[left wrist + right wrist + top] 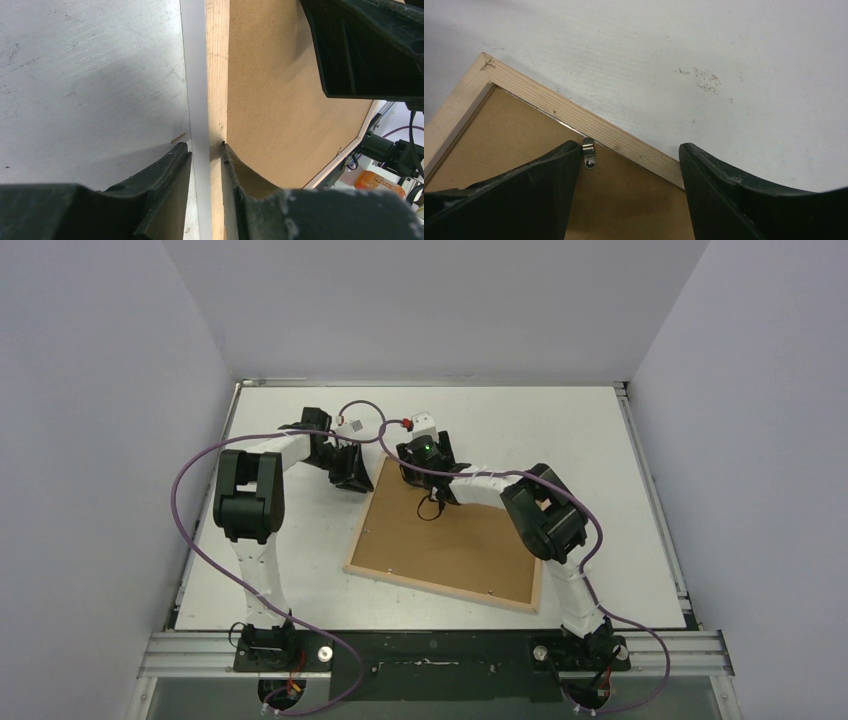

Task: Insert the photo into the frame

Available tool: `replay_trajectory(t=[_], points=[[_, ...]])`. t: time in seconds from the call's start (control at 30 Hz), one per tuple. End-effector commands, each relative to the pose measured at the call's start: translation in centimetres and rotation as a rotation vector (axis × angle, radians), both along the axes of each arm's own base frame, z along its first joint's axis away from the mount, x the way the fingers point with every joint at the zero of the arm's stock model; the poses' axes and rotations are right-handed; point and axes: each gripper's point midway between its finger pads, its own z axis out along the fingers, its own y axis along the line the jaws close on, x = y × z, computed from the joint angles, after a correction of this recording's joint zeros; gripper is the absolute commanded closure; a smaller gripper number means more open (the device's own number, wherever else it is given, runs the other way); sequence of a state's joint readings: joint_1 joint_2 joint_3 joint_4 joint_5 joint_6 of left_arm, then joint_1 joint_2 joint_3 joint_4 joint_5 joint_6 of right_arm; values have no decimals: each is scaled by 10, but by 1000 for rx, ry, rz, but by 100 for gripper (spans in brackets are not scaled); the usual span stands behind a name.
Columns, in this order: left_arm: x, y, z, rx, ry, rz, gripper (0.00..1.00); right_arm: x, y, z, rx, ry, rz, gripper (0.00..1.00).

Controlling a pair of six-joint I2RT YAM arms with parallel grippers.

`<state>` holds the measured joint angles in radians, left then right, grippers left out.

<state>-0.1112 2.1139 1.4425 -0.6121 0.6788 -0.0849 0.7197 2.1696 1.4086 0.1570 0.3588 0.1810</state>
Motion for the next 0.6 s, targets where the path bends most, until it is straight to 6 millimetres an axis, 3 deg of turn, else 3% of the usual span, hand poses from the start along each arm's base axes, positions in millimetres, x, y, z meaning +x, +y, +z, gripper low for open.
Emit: replay_trajectory(t=[0.0,0.57], points=[[-1,15,-21,105,-4,-18,74,10,-33,-13,-49,29,-69,30],[-2,14,-18,99,-8,-19,75,7,-27,-18,-18,58,-39,51]])
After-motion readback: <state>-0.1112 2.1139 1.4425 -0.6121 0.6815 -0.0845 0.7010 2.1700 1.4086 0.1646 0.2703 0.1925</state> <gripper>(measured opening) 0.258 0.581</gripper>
